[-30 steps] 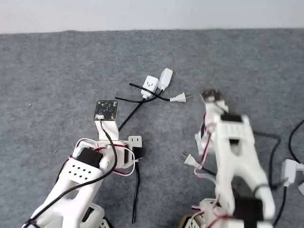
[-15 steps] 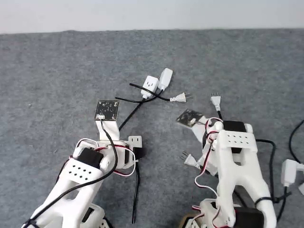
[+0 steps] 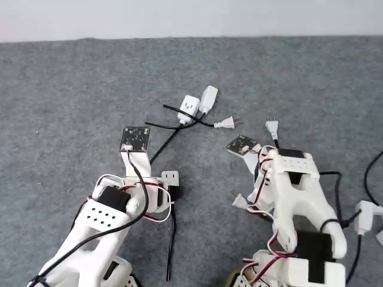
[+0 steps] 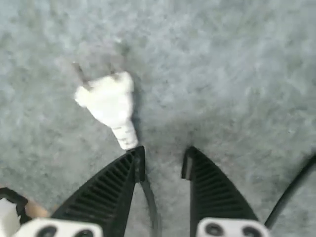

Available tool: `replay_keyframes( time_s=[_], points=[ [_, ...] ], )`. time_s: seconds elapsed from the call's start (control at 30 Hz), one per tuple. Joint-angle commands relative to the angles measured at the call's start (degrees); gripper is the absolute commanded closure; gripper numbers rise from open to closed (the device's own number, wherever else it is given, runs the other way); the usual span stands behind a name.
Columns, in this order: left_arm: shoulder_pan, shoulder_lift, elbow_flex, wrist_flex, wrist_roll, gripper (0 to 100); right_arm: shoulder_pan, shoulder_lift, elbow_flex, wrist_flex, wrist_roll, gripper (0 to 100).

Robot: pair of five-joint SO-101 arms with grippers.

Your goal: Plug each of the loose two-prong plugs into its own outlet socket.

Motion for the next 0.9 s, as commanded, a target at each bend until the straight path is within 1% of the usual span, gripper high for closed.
replay_keyframes(
  time_s=[0.0,0.1,0.23,0.3,0.37,0.4,0.5,0.53,0.57,0.6,0.63,0.67,0.77,0.87],
  points=[
    [0.35,-1.05,-0.31,-0.88,-0.44,69,2.95,0.31,-1.41,2.07,0.44,89.8],
    [0.35,-1.05,-0.31,-0.88,-0.53,69,5.76,-0.13,-0.26,1.98,2.99,89.8],
    [0.44,-1.05,-0.31,-0.88,-0.53,69,8.31,-0.48,-0.7,1.98,2.29,90.2],
    [0.44,-1.05,-0.31,-0.88,-0.53,69,8.4,-2.15,-0.44,1.89,-1.05,90.3],
    [0.44,-1.05,-0.31,-0.88,-0.53,69,8.22,-4.88,-0.35,1.54,-7.74,91.9],
    [0.44,-1.05,-0.31,-0.88,-0.53,69,8.31,-6.37,-0.53,1.01,-13.45,93.9],
    [0.44,-1.05,-0.31,-0.88,-0.53,69,9.89,-10.86,0.0,-1.01,-41.23,99.1],
    [0.44,-1.05,-0.31,-0.88,-0.53,69,10.07,-11.91,0.26,-0.4,-49.76,98.6],
    [0.44,-1.05,-0.31,-0.88,-0.53,69,9.1,-12.88,0.62,-0.31,-56.7,97.2],
    [0.44,-1.05,-0.31,-0.88,-0.53,69,7.52,-13.14,0.62,-0.84,-61.54,95.1],
    [0.44,-1.05,-0.22,-0.88,-0.53,69,6.29,-13.14,0.62,-1.45,-64.88,92.7],
    [0.44,-1.05,0.04,-0.88,-0.53,69,5.14,-12.7,0.62,-1.63,-66.55,90.2],
    [0.53,-1.05,0.48,-1.14,-0.53,69,0.75,-10.42,1.23,-2.07,-67.16,84.5],
    [0.53,-1.05,0.48,-1.14,-0.53,69,-6.11,-7.34,1.85,-4.62,-67.34,83.5]
  ],
)
